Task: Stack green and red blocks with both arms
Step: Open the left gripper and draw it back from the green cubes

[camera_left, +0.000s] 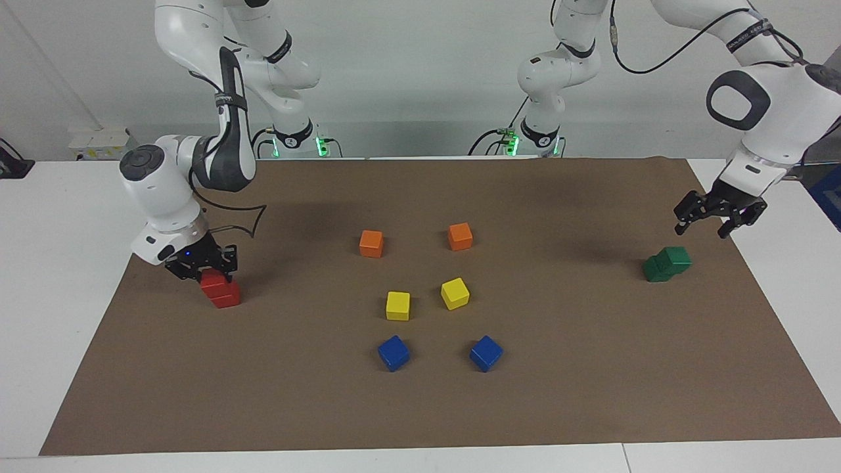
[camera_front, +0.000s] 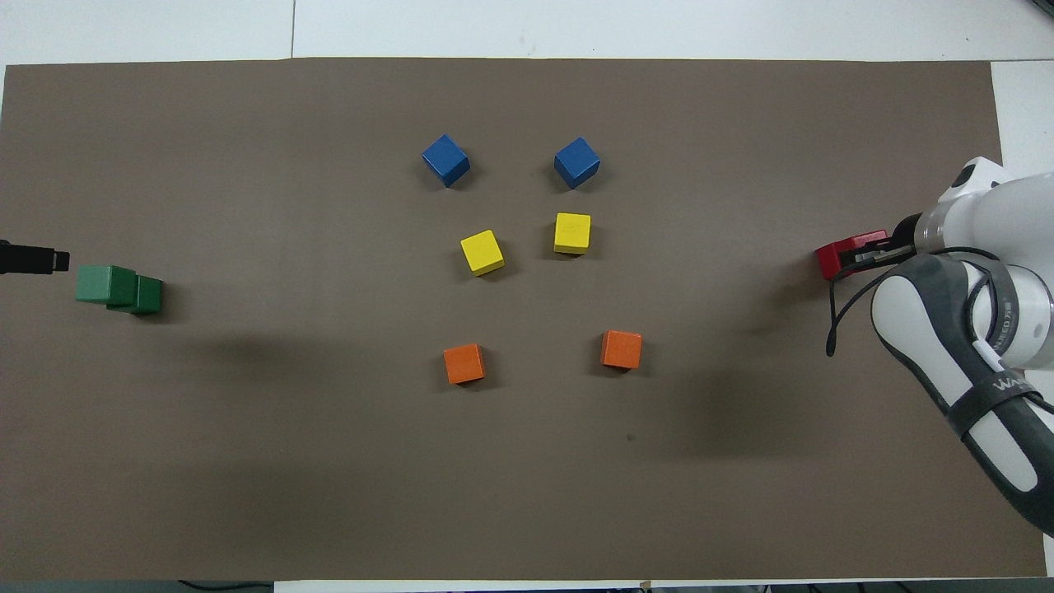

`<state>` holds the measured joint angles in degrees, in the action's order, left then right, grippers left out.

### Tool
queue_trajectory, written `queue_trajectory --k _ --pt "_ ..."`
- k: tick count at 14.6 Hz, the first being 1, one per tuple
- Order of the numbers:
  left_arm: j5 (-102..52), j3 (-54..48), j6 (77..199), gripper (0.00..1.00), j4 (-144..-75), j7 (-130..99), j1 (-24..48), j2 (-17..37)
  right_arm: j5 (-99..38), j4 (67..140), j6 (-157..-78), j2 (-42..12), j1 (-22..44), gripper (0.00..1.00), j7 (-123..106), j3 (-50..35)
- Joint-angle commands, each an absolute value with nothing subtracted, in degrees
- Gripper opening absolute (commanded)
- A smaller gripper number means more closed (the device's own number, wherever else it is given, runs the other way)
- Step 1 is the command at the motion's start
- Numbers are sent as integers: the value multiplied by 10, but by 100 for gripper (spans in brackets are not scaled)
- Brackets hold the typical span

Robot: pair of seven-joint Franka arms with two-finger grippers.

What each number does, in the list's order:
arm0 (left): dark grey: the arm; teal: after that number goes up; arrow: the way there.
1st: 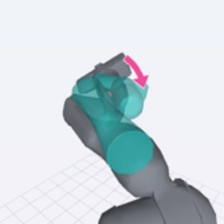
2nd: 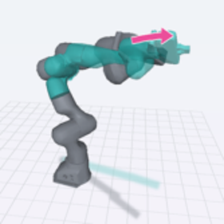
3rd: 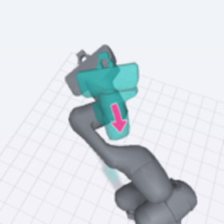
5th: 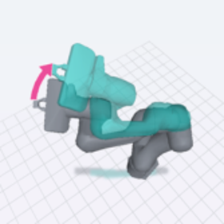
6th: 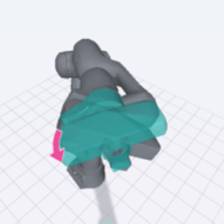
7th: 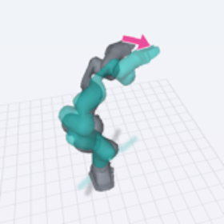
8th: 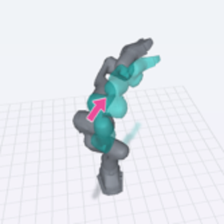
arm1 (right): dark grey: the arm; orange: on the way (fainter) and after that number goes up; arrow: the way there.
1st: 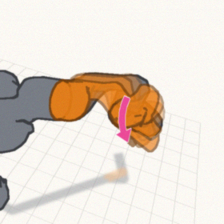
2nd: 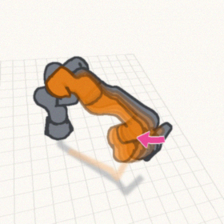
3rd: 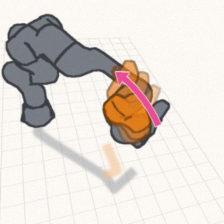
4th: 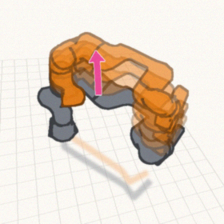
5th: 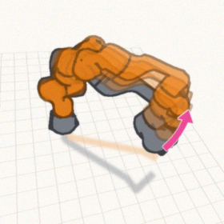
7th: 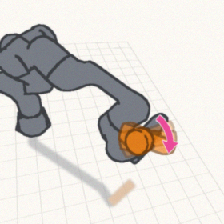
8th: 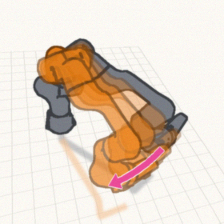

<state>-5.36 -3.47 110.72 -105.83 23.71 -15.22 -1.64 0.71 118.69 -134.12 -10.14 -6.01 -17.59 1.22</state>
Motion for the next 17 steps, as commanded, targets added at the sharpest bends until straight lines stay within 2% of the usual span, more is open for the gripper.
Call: queue_trajectory --k 1,5,6,8,9,17 --pt "-39 -33 1036 100 -1005 179 -140 -18 -5 1208 -1354 -83 -71 0 -195 5" --pt "-21 -33 1010 100 -992 84 -103 -20 -6 1208 -1355 -83 -70 0 -193 5" --pt "-21 -33 1005 100 -991 84 -103 -21 -5 1208 -1356 -83 -69 4 -193 5" --pt "-21 -34 983 100 -975 81 -100 -17 -6 1208 -1365 -83 -68 75 -187 5" --pt "-21 -34 974 100 -969 69 -94 -17 -6 1208 -1365 -83 -66 98 -182 5" --pt "8 -6 948 100 -943 53 -24 -12 -6 1204 -1364 -85 -65 100 -178 5"
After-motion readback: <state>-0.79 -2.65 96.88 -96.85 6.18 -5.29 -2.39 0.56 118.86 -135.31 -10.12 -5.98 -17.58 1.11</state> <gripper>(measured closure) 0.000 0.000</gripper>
